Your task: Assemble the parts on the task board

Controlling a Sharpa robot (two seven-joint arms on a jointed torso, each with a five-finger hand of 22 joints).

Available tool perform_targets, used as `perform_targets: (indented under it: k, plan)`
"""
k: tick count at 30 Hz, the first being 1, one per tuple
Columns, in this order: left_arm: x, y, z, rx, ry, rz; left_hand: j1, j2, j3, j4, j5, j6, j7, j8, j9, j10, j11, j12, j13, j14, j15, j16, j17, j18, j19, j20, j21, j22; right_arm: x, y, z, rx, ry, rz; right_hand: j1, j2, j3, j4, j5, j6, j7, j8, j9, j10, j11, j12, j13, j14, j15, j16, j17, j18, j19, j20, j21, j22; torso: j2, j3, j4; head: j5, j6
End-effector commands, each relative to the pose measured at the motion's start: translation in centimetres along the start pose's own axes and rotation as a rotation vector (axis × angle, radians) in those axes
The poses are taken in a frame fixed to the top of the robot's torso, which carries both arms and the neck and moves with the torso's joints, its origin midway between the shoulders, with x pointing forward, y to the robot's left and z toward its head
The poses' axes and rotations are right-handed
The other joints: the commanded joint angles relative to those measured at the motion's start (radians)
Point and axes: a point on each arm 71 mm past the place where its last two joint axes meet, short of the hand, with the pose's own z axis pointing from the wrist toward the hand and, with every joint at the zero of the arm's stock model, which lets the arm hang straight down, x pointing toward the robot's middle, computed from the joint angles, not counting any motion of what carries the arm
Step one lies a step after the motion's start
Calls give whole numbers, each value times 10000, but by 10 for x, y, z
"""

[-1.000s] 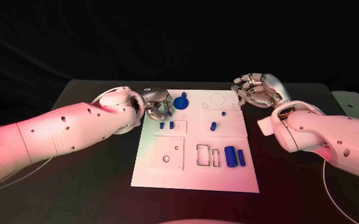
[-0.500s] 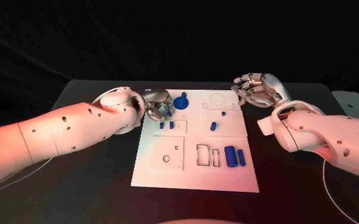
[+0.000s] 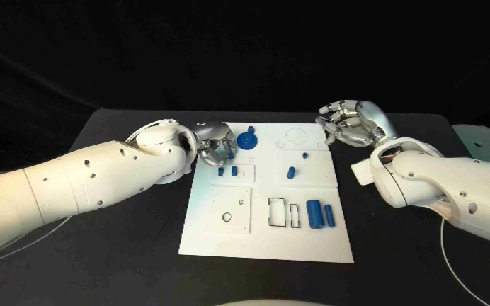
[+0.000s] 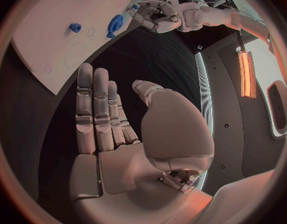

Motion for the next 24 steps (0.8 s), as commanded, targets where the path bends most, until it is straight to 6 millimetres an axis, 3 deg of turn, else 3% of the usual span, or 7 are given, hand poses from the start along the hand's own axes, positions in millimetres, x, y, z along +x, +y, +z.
perform_targets:
  k: [1, 9, 15, 17, 18, 22, 24]
  plan:
    - [0, 0, 0, -58, 41, 5, -4, -86, -64, -5, -31, -70, 1, -58, -16, -109, 36, -75, -15, -107, -8, -76, -109, 88, -121, 1, -104, -111, 1, 1, 0, -135, 59, -27, 76, 16, -38, -11, 48, 6, 83, 31, -11, -87, -20, -25, -13, 67, 35, -62, 13, 35, 57, -19, -54, -14, 4, -1, 0, 2, -7]
    - [-2, 3, -4, -29, -170, -18, 65, -48, -290, 5, -25, -177, 26, -226, -73, -511, 99, -133, -36, -619, 59, -407, -1073, 250, -599, 77, -683, -859, 0, -1, 1, -101, 192, -98, 182, -28, -27, -97, 49, 13, 86, 43, -24, -142, -15, -76, -72, 43, 40, -124, 47, 33, 47, -17, -84, -51, -2, -6, -6, 2, 0]
    - [-10, 7, -13, 461, -1121, -1072, 99, 54, -801, 130, -28, -247, 13, -360, -109, -929, 114, -8, -31, -1431, 82, -926, -2457, 456, -1303, 100, -1579, -1923, 0, -7, 3, -84, 960, -514, 869, -257, 495, -665, -182, 502, 103, -126, -284, 83, 14, -1663, -1235, 75, 19, -422, 272, 25, 97, -69, -74, -129, -7, -18, -13, -34, 38]
    - [-13, 11, -17, 507, -1468, -1863, 8, 88, -1114, 277, -27, -206, 9, -370, -107, -993, 115, 91, -18, -1531, 88, -979, -2673, 482, -1380, 113, -1743, -2099, 0, -9, 3, -66, 1347, -744, 997, -313, 633, -815, -262, 633, 95, -303, -404, 121, 41, -2195, -1586, 156, 14, -451, 335, 20, 142, -102, 3, -82, -19, -10, -10, -115, 76]
    - [-15, 14, -19, 485, -1673, -2502, 72, 176, -1370, 367, -10, -171, 23, -389, -110, -1096, 124, 180, -11, -1856, 95, -1209, -3283, 575, -1661, 118, -2161, -2596, 1, -11, 4, -56, 1629, -937, 1005, -328, 717, -927, -348, 857, 57, -508, -541, 441, 34, -2685, -1956, 296, 8, -478, 423, 23, 200, -152, 127, 2, -22, -6, -7, -149, 90]
    - [-22, 29, -29, 335, -2243, -4737, 121, 294, -1484, 455, 3, -68, 89, -376, -104, -1046, 154, 337, 19, -1759, 113, -1149, -3233, 590, -1667, 125, -2284, -2726, 3, -15, 4, -119, 2555, -1910, 1192, -306, 863, -1297, -594, 1454, -87, -756, -708, 1187, -132, -3429, -2476, 1122, -223, -48, 832, 27, 691, -335, 738, 408, -33, 14, -15, -356, 192]
    - [-26, 36, -35, 307, -2521, -5727, 169, 339, -1507, 484, 7, 17, 120, -365, -103, -1109, 181, 394, 14, -2108, 135, -1421, -3917, 700, -2014, 141, -2777, -3318, 4, -16, 4, -197, 2914, -2582, 1361, -267, 1014, -1511, -477, 1687, -165, -829, -753, 1527, -220, -3656, -2602, 1546, -329, 418, 1163, 20, 978, -440, 1141, 701, -22, 2, -9, -466, 240]
